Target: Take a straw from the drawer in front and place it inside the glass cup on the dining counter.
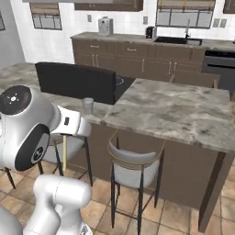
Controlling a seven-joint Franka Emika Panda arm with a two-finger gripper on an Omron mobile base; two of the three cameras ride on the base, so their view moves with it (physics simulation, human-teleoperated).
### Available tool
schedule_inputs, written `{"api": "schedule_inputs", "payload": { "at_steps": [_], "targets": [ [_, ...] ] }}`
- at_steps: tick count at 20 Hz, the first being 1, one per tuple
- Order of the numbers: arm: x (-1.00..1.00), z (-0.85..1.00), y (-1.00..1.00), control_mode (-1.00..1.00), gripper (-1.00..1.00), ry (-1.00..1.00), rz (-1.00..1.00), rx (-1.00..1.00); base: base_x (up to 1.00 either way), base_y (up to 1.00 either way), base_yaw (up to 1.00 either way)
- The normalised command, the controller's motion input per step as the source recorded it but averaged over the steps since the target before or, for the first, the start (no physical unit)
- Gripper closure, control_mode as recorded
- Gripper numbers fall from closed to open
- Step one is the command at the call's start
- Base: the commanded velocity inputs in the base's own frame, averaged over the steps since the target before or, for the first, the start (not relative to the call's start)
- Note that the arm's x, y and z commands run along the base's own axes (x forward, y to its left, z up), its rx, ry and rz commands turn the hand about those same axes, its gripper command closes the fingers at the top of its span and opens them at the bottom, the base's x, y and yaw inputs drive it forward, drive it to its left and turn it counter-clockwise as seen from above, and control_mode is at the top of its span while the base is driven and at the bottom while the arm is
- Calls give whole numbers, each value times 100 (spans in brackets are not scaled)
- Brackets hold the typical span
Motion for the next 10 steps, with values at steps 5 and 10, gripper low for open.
{"api": "schedule_inputs", "payload": {
  "at_steps": [5, 10],
  "targets": [
    [0, 0, 0, 100, 100, 0, 0, 0, 14, 82, -42],
    [0, 0, 0, 100, 100, 0, 0, 0, 29, 66, -18]
  ]
}}
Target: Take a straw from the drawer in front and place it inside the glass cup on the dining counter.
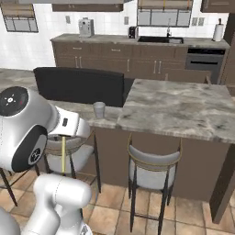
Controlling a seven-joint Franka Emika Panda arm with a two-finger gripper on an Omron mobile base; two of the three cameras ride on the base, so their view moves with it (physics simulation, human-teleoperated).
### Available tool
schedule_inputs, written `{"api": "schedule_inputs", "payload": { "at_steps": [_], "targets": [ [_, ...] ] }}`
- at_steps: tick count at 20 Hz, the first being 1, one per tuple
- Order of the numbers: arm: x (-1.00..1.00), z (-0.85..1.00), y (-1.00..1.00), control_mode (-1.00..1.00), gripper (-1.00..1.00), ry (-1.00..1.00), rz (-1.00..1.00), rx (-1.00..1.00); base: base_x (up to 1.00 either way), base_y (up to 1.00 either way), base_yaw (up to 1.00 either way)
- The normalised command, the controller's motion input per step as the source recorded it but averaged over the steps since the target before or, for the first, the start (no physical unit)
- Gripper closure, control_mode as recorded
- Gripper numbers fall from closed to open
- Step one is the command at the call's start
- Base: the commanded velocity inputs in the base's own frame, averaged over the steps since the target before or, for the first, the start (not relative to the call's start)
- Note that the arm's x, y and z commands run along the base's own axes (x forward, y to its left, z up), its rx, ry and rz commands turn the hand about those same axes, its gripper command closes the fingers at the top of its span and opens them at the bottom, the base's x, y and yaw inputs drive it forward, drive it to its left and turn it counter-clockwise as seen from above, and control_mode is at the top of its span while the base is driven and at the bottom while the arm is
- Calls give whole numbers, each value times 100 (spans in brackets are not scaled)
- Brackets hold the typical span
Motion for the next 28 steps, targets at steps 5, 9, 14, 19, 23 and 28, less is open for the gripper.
{"api": "schedule_inputs", "payload": {
  "at_steps": [5, 9, 14, 19, 23, 28],
  "targets": [
    [0, 0, 0, 100, 100, 0, 0, 0, 59, 49, -1],
    [0, 0, 0, 100, 100, 0, 0, 0, 80, 20, 0],
    [0, 0, 0, 100, 100, 0, 0, 0, 70, 1, 1],
    [0, 0, 0, 100, 100, 0, 0, 0, 44, 2, 1],
    [16, 5, 1, -100, 100, 0, 2, 0, 6, 1, 0],
    [3, 29, 0, -100, 100, -10, 11, 6, 0, 0, 0]
  ]
}}
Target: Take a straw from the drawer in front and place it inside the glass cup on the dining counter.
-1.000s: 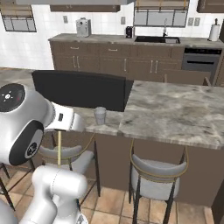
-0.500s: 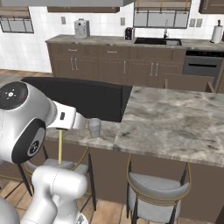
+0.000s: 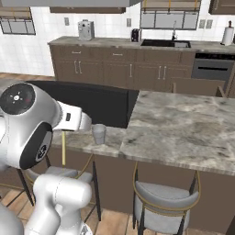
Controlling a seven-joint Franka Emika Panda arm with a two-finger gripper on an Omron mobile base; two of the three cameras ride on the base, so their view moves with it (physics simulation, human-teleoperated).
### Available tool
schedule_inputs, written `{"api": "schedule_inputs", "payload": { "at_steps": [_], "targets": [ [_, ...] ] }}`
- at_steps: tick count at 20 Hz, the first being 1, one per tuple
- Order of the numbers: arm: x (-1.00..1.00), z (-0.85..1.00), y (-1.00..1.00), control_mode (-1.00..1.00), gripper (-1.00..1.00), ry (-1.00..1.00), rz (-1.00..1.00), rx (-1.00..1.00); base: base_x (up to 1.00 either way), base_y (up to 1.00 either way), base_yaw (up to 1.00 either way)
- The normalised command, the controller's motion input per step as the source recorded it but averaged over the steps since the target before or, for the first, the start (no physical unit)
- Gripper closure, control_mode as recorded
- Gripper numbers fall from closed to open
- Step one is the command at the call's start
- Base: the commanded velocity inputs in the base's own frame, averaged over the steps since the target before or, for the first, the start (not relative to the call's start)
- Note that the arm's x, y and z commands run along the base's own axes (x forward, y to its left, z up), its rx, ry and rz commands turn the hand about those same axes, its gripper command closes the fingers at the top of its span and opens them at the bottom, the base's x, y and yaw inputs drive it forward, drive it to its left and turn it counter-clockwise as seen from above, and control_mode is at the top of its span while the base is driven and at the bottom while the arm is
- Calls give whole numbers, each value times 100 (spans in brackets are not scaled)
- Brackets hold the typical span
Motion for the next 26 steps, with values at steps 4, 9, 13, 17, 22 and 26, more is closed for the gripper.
{"api": "schedule_inputs", "payload": {
  "at_steps": [4, 9, 13, 17, 22, 26],
  "targets": [
    [1, 33, 0, -100, 100, -11, 24, 13, 0, 0, 0],
    [0, 23, 0, -100, 100, -8, 24, 13, 0, 0, 0],
    [16, 9, 15, -100, 100, -1, 23, 13, 0, 0, 0],
    [34, 0, 50, -100, 100, -1, 14, 9, 0, 0, 0],
    [51, 0, 47, -100, 100, -14, 2, 1, 0, 0, 0],
    [54, 0, 7, -100, 100, -25, 2, 0, 0, 0, 0]
  ]
}}
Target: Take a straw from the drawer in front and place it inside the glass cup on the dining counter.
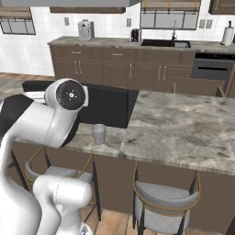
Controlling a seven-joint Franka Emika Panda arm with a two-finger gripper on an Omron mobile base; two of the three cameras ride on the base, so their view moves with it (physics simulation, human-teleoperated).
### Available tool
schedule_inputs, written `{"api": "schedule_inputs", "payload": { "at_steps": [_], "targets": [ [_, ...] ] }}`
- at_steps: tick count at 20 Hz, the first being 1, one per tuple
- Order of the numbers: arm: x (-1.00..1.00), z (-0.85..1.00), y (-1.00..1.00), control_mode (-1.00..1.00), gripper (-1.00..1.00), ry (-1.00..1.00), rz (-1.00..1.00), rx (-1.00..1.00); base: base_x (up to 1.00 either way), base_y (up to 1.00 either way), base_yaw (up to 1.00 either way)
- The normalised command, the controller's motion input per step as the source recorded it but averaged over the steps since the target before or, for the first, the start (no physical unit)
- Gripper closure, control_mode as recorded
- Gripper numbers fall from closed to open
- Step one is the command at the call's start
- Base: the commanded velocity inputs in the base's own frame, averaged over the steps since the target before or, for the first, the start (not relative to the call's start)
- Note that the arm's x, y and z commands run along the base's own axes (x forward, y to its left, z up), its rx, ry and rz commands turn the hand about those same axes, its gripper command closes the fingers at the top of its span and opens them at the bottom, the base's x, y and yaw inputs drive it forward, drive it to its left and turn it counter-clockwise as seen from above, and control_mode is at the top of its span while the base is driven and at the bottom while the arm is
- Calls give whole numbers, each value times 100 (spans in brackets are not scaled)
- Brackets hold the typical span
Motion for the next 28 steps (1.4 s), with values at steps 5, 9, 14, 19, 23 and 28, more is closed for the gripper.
{"api": "schedule_inputs", "payload": {
  "at_steps": [5, 9, 14, 19, 23, 28],
  "targets": [
    [36, 0, -4, -100, 100, -32, 3, 0, 0, 0, 0],
    [32, 0, -11, -100, 100, -20, 5, 0, 0, 0, 0],
    [47, 0, -6, -100, 100, -1, 7, 0, 0, 0, 0],
    [49, 0, -9, -100, 100, 14, 6, 0, 0, 0, 0],
    [36, 0, -20, -100, 100, 16, 6, -1, 0, 0, 0],
    [18, 0, -23, -100, 100, 14, 6, -1, 0, 0, 0]
  ]
}}
